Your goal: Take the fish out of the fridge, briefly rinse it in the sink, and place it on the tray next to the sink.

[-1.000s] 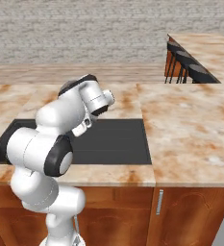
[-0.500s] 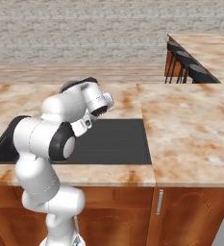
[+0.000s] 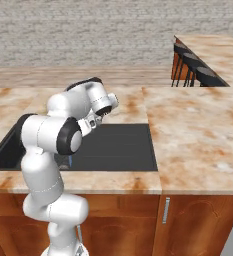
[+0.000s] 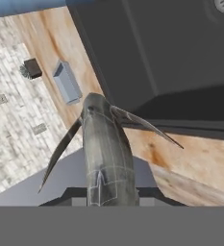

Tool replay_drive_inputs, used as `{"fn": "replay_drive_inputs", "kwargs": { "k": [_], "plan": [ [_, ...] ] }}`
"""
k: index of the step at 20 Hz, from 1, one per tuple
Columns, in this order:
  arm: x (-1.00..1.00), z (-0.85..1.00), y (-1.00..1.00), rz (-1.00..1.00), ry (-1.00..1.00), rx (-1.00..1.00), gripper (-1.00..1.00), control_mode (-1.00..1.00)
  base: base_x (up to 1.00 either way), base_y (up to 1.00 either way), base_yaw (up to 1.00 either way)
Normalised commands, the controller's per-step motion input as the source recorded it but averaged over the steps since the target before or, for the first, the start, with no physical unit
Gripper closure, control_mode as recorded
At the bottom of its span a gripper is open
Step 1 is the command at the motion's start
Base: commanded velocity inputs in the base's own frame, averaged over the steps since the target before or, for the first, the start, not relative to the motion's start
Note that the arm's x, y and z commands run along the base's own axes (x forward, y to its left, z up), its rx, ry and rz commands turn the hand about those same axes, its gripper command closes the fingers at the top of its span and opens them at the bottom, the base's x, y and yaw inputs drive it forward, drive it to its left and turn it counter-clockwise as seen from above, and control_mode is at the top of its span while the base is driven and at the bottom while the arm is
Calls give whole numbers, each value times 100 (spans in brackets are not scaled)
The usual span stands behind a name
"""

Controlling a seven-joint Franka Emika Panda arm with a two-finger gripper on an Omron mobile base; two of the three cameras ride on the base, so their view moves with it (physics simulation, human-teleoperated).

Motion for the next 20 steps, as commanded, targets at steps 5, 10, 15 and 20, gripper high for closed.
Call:
{"fn": "replay_drive_inputs", "kwargs": {
  "k": [5, 10, 15, 20],
  "plan": [
    [46, -7, 1, 0, 0, 0, 100, -100, 0, 0, 0],
    [36, -16, 11, 0, 0, 2, 100, -100, 0, 0, 0],
    [33, -24, 27, 0, 1, 0, 100, -100, 0, 0, 0],
    [22, -27, 16, 0, 0, 0, 100, -100, 0, 0, 0]
  ]
}}
